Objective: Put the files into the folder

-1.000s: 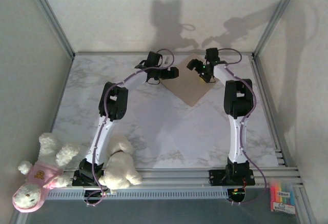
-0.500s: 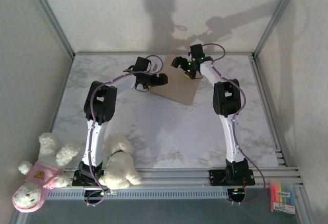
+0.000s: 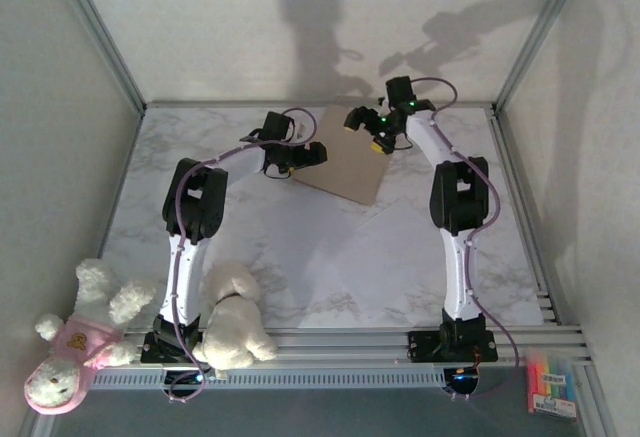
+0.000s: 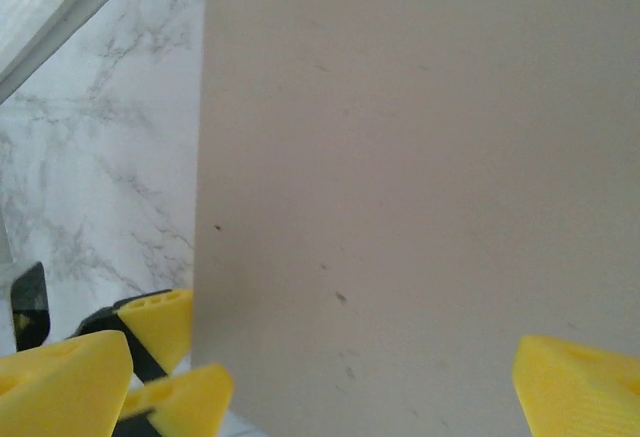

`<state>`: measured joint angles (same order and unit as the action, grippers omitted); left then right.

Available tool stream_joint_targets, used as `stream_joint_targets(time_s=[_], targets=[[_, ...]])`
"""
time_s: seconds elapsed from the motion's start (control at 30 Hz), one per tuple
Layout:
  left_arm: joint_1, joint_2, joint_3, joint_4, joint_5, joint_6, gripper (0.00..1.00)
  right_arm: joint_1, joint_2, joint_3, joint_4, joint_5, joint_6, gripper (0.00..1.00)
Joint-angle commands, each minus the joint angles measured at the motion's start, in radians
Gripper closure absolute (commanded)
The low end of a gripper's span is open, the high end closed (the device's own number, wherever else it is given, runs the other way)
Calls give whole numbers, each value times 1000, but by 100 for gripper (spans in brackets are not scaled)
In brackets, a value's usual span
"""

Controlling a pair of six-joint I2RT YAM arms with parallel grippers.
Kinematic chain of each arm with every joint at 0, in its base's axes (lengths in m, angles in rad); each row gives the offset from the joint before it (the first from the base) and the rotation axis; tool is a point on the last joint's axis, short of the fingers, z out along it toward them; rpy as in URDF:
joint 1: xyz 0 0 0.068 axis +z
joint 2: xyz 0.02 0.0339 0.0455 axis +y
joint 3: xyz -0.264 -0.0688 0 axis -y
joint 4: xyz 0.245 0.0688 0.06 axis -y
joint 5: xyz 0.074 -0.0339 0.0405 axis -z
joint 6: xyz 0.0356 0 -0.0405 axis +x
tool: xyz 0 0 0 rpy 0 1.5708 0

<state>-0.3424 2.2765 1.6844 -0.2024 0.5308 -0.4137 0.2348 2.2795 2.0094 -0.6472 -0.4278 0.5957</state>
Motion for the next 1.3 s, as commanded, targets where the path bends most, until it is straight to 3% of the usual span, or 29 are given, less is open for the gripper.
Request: stream_joint_targets(time_s=[0.0,0.23,1.27], targets=[[14,-41,-17,-4,-24,-15,4,-26,-55,-105,52,-25,28,3],[14,-28,-10,-13,-22,-20,8,-36,-53,-220,103,-52,40,7],[14,-23,-1,-34,-18,-20,9,-37,-78,-355,85,-2,12,8]])
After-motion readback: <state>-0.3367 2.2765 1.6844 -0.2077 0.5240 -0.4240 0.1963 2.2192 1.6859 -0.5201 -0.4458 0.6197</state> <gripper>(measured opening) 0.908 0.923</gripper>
